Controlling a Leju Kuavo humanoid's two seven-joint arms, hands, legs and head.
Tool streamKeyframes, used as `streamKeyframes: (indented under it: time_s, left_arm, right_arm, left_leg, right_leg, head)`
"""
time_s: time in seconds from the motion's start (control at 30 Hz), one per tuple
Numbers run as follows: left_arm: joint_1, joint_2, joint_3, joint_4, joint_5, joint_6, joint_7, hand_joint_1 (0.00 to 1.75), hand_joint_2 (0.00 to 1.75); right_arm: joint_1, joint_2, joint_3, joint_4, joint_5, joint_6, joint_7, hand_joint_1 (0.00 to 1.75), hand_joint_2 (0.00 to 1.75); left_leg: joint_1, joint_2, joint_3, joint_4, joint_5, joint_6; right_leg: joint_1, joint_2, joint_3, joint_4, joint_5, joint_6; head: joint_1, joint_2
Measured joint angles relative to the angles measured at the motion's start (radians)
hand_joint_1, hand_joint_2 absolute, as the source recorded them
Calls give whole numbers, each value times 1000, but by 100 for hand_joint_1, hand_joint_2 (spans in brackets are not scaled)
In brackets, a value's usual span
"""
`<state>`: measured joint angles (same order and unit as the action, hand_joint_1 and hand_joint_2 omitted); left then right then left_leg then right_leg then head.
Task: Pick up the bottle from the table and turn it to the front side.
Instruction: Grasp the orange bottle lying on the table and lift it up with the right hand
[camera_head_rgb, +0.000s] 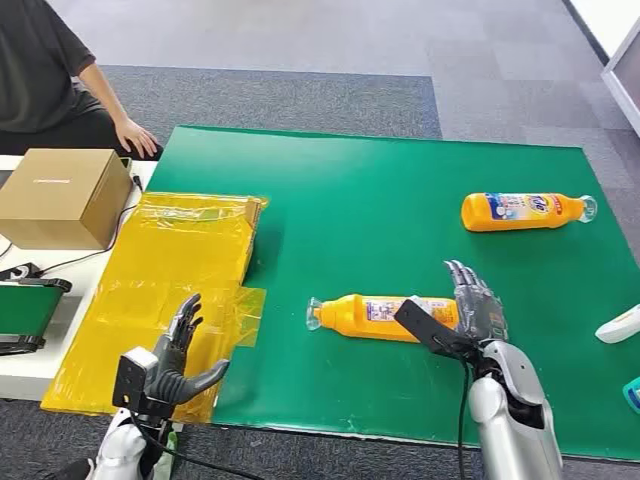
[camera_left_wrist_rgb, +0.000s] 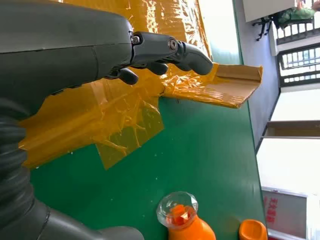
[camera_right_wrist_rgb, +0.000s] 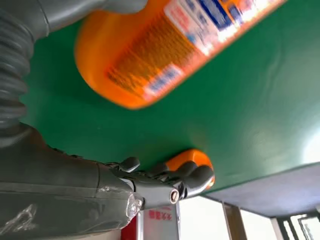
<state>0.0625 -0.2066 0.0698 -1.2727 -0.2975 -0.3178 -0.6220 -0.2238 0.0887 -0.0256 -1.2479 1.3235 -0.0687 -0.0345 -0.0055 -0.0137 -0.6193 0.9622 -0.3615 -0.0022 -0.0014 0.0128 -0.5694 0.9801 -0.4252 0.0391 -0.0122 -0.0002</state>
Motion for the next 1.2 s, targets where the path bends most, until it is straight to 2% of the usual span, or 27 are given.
streamKeyframes:
  time_s: [0.3,0.33,0.43,0.47,0.6,1.0,1.1,1.2]
  left_arm:
    - [-34,21,-17,62,6,6,-26,0,175]
    - [-39,24,-18,71,8,7,-32,0,175]
    - [-57,34,-21,100,15,8,-55,0,175]
    - [-62,37,-21,110,17,8,-61,0,175]
    - [-74,48,-21,140,20,10,-73,0,175]
    - [-74,55,-19,163,25,19,-73,0,175]
    - [-67,56,-18,164,25,22,-72,0,175]
    - [-41,53,-12,144,28,12,-64,0,175]
  right_arm:
    - [-123,-11,46,265,59,19,25,2,175]
    - [-146,-15,54,301,61,27,25,27,175]
    - [-224,-29,79,415,62,55,19,156,175]
    - [-246,-34,87,448,59,60,14,175,175]
    - [-298,-51,113,532,25,44,-23,175,175]
    - [-291,-64,145,541,-19,12,-54,175,175]
    - [-235,-64,147,464,-61,-14,-62,175,175]
    - [-115,-52,151,286,-119,-28,-66,175,175]
  left_leg:
    - [0,0,0,0,0,0]
    - [0,0,0,0,0,0]
    - [0,1,3,0,0,0]
    - [0,1,4,0,-1,0]
    - [1,2,9,0,-2,0]
    - [1,2,9,0,0,0]
    - [1,1,9,0,0,0]
    - [1,0,6,0,0,0]
  right_leg:
    - [0,1,0,0,0,0]
    - [0,1,0,0,0,0]
    - [0,2,0,0,0,-1]
    - [0,2,0,-1,0,-1]
    - [0,2,2,-1,0,-2]
    - [0,2,7,-1,2,-1]
    - [1,1,9,-1,1,0]
    - [1,1,7,-1,0,0]
  head:
    - [0,0]
    - [0,0]
    - [0,0]
    - [0,0]
    - [0,0]
    - [0,0]
    - [0,0]
    - [0,0]
